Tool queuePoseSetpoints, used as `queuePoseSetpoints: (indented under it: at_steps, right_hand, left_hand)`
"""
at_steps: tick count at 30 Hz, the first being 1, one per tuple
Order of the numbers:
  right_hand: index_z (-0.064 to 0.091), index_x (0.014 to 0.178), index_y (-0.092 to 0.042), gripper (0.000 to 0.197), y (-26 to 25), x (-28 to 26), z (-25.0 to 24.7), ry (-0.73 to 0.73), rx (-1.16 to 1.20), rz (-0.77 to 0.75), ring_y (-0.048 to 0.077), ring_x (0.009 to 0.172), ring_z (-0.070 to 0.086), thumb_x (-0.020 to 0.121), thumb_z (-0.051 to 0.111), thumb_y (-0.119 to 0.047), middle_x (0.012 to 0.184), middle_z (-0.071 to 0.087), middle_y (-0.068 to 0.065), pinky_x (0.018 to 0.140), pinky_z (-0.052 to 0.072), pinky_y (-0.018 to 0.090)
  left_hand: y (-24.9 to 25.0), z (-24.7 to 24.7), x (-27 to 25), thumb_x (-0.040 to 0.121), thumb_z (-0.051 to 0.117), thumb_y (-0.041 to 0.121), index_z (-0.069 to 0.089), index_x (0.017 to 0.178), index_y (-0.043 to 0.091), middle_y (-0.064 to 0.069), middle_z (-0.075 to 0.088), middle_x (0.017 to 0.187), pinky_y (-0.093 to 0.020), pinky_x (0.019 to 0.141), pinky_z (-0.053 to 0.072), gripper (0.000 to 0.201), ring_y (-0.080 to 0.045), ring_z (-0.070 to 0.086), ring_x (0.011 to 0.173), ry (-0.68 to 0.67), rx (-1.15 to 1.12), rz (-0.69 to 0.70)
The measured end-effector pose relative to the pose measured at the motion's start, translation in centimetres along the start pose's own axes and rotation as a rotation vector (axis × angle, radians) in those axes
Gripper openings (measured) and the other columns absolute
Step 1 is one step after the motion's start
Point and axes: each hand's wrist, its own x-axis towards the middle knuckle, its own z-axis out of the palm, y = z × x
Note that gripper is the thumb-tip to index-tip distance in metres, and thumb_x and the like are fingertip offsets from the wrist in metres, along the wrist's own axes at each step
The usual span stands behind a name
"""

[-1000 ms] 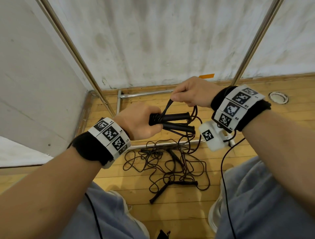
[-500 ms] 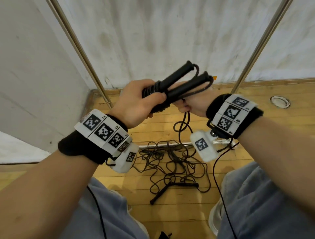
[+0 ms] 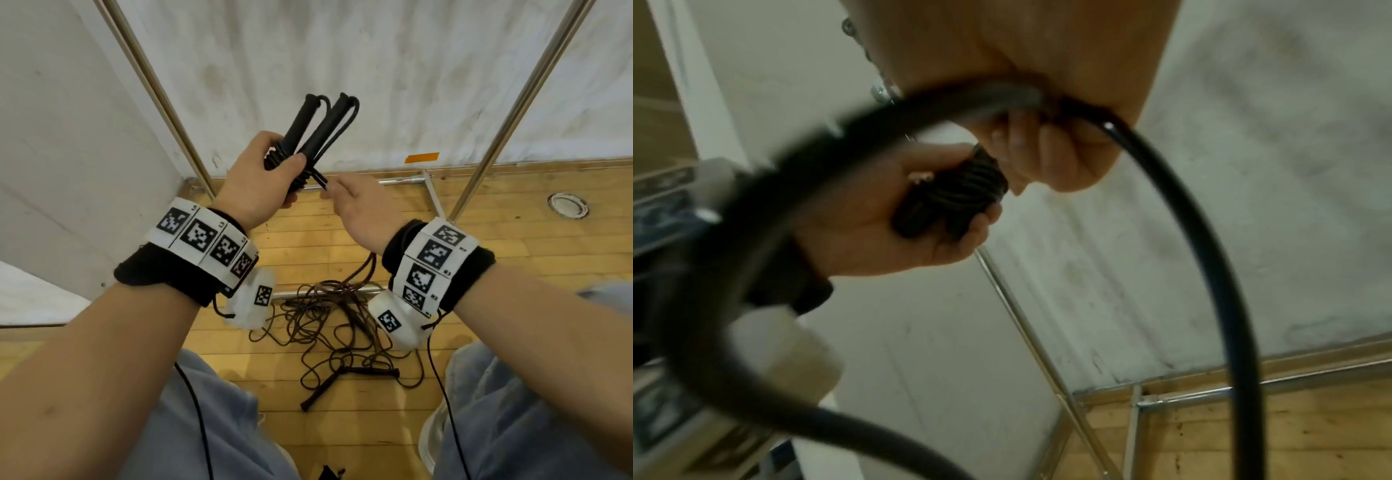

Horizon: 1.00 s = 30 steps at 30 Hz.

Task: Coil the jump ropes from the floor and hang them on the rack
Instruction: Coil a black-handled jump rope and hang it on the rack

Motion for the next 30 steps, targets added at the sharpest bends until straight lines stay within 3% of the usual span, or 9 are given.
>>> queuePoseSetpoints:
  at_steps: [3, 6, 9, 13, 17, 20, 25, 27, 30]
  right_hand:
    - [0.056, 0.074, -0.019, 0.034, 0.3, 0.3, -1.1, -0.061, -0.073, 0.055, 0.010, 0.051, 0.042, 0.101, 0.036, -0.024, 0.059, 0.046, -0.006, 0.041, 0.031, 0.012]
    - [0.056, 0.073, -0.016, 0.036, 0.1, 0.2, -1.4, -0.145, -0.138, 0.083, 0.010, 0.050, 0.042, 0.101, 0.035, -0.024, 0.056, 0.045, -0.004, 0.040, 0.032, 0.009]
    - [0.055, 0.074, -0.012, 0.035, 0.0, -0.1, -1.3, -0.189, -0.197, 0.073, 0.010, 0.048, 0.040, 0.099, 0.039, -0.030, 0.055, 0.043, -0.004, 0.040, 0.031, 0.013]
    - [0.046, 0.070, -0.020, 0.028, -0.2, -0.3, -1.5, -0.237, -0.398, 0.020, 0.008, 0.055, 0.044, 0.096, 0.048, -0.029, 0.063, 0.047, -0.005, 0.048, 0.027, 0.022]
    - [0.053, 0.077, -0.015, 0.024, -0.1, -0.4, -2.5, -0.254, -0.515, -0.037, 0.011, 0.058, 0.045, 0.096, 0.047, -0.027, 0.065, 0.047, -0.003, 0.049, 0.028, 0.023]
    - [0.057, 0.078, -0.015, 0.029, -0.1, -0.5, -3.1, -0.244, -0.551, -0.089, 0.010, 0.055, 0.045, 0.098, 0.045, -0.032, 0.065, 0.049, -0.003, 0.050, 0.028, 0.024]
    - [0.060, 0.087, -0.017, 0.027, 0.0, -0.6, -3.2, -0.234, -0.643, -0.174, 0.006, 0.056, 0.041, 0.099, 0.041, -0.034, 0.063, 0.047, -0.007, 0.048, 0.025, 0.025]
    - [0.063, 0.089, -0.018, 0.029, 0.2, -0.5, -3.2, -0.224, -0.634, -0.198, 0.006, 0.058, 0.043, 0.099, 0.041, -0.034, 0.064, 0.048, -0.009, 0.049, 0.026, 0.024]
    - [0.062, 0.087, -0.020, 0.030, 0.4, -0.3, -3.3, -0.215, -0.614, -0.243, 0.012, 0.063, 0.047, 0.098, 0.040, -0.036, 0.067, 0.052, -0.009, 0.053, 0.029, 0.025]
  left_hand:
    - [-0.8, 0.3, -0.3, 0.091, 0.058, 0.036, 0.048, 0.110, 0.024, 0.005, 0.062, 0.080, -0.032, 0.061, 0.051, 0.024, -0.015, 0.062, 0.067, -0.027, 0.316, 0.123]
    - [-1.4, 0.6, -0.5, 0.091, 0.058, 0.037, 0.046, 0.113, 0.020, 0.006, 0.055, 0.082, -0.029, 0.060, 0.039, 0.031, -0.015, 0.055, 0.069, -0.034, 0.530, 0.180]
    - [-1.8, 0.9, -0.5, 0.091, 0.059, 0.037, 0.045, 0.115, 0.018, 0.005, 0.053, 0.084, -0.029, 0.062, 0.039, 0.033, -0.018, 0.054, 0.072, -0.019, 0.600, 0.169]
    - [-2.2, 1.4, -0.5, 0.092, 0.058, 0.037, 0.045, 0.117, 0.017, 0.003, 0.053, 0.091, -0.032, 0.064, 0.041, 0.034, -0.020, 0.052, 0.077, 0.019, 0.704, 0.179]
    - [-2.7, 1.0, 0.0, 0.093, 0.058, 0.033, 0.044, 0.121, 0.017, -0.001, 0.055, 0.101, -0.033, 0.070, 0.042, 0.035, -0.020, 0.051, 0.082, -0.006, 0.789, 0.121]
    - [-3.0, 1.2, 0.1, 0.093, 0.058, 0.031, 0.049, 0.121, 0.019, -0.002, 0.058, 0.107, -0.033, 0.072, 0.042, 0.033, -0.022, 0.055, 0.089, -0.096, 0.859, 0.103]
    - [-3.1, 2.6, -0.9, 0.090, 0.061, 0.032, 0.048, 0.102, 0.026, 0.009, 0.051, 0.081, -0.026, 0.054, 0.033, 0.019, -0.008, 0.047, 0.067, -0.371, 0.985, 0.076]
    - [-2.8, 2.8, -1.2, 0.089, 0.061, 0.032, 0.050, 0.106, 0.025, 0.008, 0.054, 0.086, -0.026, 0.058, 0.036, 0.021, -0.013, 0.051, 0.073, -0.441, 0.997, 0.109]
    - [-2.3, 3.3, -2.0, 0.086, 0.060, 0.038, 0.051, 0.115, 0.030, 0.009, 0.060, 0.086, -0.032, 0.068, 0.050, 0.031, -0.017, 0.059, 0.080, -0.492, 0.960, 0.194]
